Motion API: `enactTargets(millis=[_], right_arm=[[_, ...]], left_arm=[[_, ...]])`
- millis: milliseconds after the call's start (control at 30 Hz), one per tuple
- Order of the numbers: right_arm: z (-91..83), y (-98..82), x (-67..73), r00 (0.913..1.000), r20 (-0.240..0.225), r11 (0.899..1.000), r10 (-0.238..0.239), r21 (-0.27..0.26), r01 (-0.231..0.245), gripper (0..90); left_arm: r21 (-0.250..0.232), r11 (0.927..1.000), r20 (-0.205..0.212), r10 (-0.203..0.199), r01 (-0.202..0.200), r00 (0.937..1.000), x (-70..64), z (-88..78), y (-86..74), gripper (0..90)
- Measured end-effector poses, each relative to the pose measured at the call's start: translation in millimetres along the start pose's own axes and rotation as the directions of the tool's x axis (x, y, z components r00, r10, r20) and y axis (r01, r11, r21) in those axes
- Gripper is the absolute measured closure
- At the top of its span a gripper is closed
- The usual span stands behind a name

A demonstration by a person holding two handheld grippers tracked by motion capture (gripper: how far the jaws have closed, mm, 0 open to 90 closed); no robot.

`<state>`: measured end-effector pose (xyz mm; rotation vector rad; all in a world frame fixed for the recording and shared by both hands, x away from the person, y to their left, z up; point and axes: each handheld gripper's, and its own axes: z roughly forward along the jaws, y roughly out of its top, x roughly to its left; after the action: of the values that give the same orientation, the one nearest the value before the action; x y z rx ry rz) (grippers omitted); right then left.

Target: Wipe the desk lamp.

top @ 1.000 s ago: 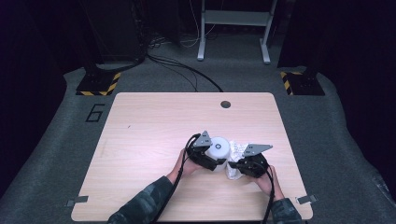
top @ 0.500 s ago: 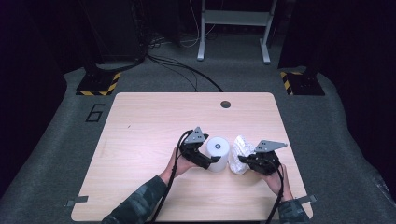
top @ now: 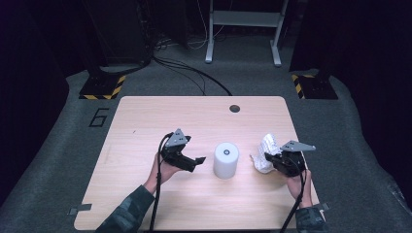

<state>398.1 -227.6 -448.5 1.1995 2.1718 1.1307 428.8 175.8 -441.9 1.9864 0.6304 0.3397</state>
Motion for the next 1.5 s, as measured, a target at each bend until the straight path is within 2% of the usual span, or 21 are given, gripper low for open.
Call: enactTargets(millis=[33,133,167,200,267,400,467,600,733,833,900,933,1100,1200,1233,1300,1367,1433,1467,1500], right_arm=[[1.9,-0.4,-0.9,0.9999,0.011,1.000,0.005,0.008,-0.005,85.3],[12.1,-2.4,-5.6,0.9986,0.052,0.999,0.004,0.033,-0.005,84.5],[15.6,-3.0,-6.5,0.9982,0.057,0.999,0.015,0.044,-0.018,84.1],[18.9,-3.5,-8.8,0.9984,0.053,0.999,0.018,0.047,-0.020,83.4],[25.2,-4.3,-11.8,0.9974,0.069,0.998,0.021,0.060,-0.025,81.4],[28.7,-4.8,-13.0,0.9963,0.076,0.997,0.041,0.067,-0.046,69.1],[26.3,-4.5,-11.8,0.9950,0.088,0.996,0.046,0.075,-0.053,59.2],[16.6,-4.7,-9.8,0.9952,0.088,0.996,0.043,0.077,-0.050,45.8],[6.4,-3.6,-5.2,0.9961,0.063,0.996,0.061,0.062,-0.065,38.3],[1.8,-1.6,-3.5,0.9970,0.035,0.995,0.069,0.071,-0.071,34.3],[1.8,-0.7,-2.8,0.9965,0.023,0.992,0.081,0.094,-0.083,31.7],[2.7,-0.4,-2.4,0.9959,0.025,0.990,0.087,0.112,-0.089,30.0],[5.2,-5.8,-0.5,0.9967,0.023,0.984,0.078,0.158,-0.081,19.7],[3.8,-10.2,-0.4,0.9957,0.010,0.979,0.092,0.180,-0.092,15.8],[3.1,-10.9,0.0,0.9939,0.004,0.974,0.111,0.201,-0.109,14.8],[3.2,-13.8,-1.4,0.9938,-0.004,0.970,0.111,0.217,-0.108,13.6],[1.4,-17.1,-0.8,0.9899,-0.013,0.962,0.141,0.240,-0.134,11.4],[0.8,-21.7,-0.3,0.9887,-0.016,0.955,0.149,0.262,-0.140,7.7],[-0.2,-24.3,0.9,0.9876,-0.012,0.951,0.156,0.272,-0.147,5.8],[-0.9,-27.6,0.9,0.9883,-0.018,0.954,0.152,0.265,-0.142,5.0]], left_arm=[[0.008,0.9999,-0.023,-0.011,0.012,0.9997,3.1,-3.3,-5.4,0.0],[0.029,0.9992,-0.050,-0.026,0.027,0.9984,11.0,-10.8,-17.2,0.0],[0.039,0.9985,-0.055,-0.036,0.038,0.9978,13.8,-13.3,-21.2,0.0],[0.030,0.9986,-0.078,-0.042,0.044,0.9961,16.1,-14.7,-25.6,0.0],[0.048,0.9966,-0.085,-0.063,0.067,0.9944,21.7,-19.7,-32.3,0.0],[0.059,0.9931,-0.119,-0.094,0.101,0.9884,31.4,-29.7,-42.5,0.0],[0.066,0.9916,-0.134,-0.102,0.111,0.9858,35.2,-35.1,-46.6,0.0],[0.071,0.9905,-0.166,-0.105,0.118,0.9805,41.7,-45.9,-54.5,0.0],[0.062,0.9882,-0.186,-0.127,0.140,0.9743,46.3,-55.3,-61.2,0.0],[0.063,0.9847,-0.190,-0.148,0.162,0.9707,50.0,-61.3,-65.8,0.0],[0.044,0.9833,-0.202,-0.164,0.176,0.9654,52.1,-64.1,-68.1,0.0],[0.053,0.9827,-0.200,-0.164,0.178,0.9659,53.3,-66.5,-68.4,0.0],[0.055,0.9803,-0.221,-0.173,0.189,0.9598,56.8,-70.9,-74.8,0.0],[0.073,0.9784,-0.235,-0.172,0.193,0.9568,57.3,-70.7,-82.0,0.0],[0.079,0.9762,-0.232,-0.179,0.202,0.9562,57.6,-71.0,-84.4,0.0],[0.092,0.9732,-0.230,-0.185,0.211,0.9553,58.6,-71.8,-88.5,0.0],[0.089,0.9715,-0.239,-0.193,0.220,0.9514,58.8,-72.8,-92.4,0.0],[0.094,0.9687,-0.251,-0.200,0.230,0.9471,59.0,-74.2,-96.7,0.0],[0.096,0.9692,-0.255,-0.196,0.227,0.9469,59.7,-75.5,-99.0,0.0],[0.101,0.9664,-0.257,-0.204,0.237,0.9445,59.7,-76.8,-101.2,0.0]])
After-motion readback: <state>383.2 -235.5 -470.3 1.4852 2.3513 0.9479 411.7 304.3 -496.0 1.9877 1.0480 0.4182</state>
